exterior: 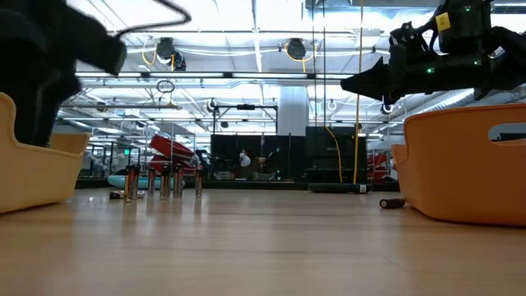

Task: Sort batteries
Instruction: Put the brown battery into the orange bin

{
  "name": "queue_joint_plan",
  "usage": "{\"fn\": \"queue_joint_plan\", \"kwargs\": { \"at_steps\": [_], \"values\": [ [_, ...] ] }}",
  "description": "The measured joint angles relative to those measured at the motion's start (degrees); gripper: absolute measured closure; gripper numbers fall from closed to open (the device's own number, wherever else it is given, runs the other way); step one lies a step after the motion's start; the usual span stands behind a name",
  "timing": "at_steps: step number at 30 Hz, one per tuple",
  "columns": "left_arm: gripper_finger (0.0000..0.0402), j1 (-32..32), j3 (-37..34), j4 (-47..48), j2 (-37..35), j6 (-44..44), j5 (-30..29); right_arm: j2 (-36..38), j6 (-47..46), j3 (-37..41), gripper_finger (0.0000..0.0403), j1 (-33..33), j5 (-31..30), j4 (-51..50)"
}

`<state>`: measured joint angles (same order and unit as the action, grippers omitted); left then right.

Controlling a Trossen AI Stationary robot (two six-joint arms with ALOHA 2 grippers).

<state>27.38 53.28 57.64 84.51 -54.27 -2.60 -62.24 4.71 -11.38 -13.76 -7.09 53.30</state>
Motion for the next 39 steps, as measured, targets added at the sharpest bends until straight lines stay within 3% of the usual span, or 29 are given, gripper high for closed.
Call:
{"fn": "queue_joint_plan", "kwargs": {
  "at_steps": [5, 11, 20, 24, 39],
  "values": [
    [0.0217, -1.44, -1.14, -0.80, 0.00, -9.06, 5.04, 0.00, 0.04, 0.00, 0.0305, 0.00, -0.02, 0.02],
    [0.0217, -1.54, -1.21, -1.87, 0.00, -19.06, 6.75, 0.00, 0.43, 0.00, 0.0305, 0.00, -0.04, 0.18],
    [0.0217, 2.13, -1.21, -1.80, 5.04, -29.59, 6.97, 0.00, 1.88, 0.00, 0.0305, -0.02, -0.13, 2.29],
    [0.0217, 3.96, -1.21, -1.06, 5.29, -35.16, 3.74, 0.00, 1.97, 0.00, 0.0305, -0.04, -0.38, 3.80],
    [0.0218, 1.76, -1.21, -1.83, 7.71, -35.51, 1.53, 0.00, 3.67, 0.00, 0.0305, -0.02, -0.04, 5.60]
  ]
}}
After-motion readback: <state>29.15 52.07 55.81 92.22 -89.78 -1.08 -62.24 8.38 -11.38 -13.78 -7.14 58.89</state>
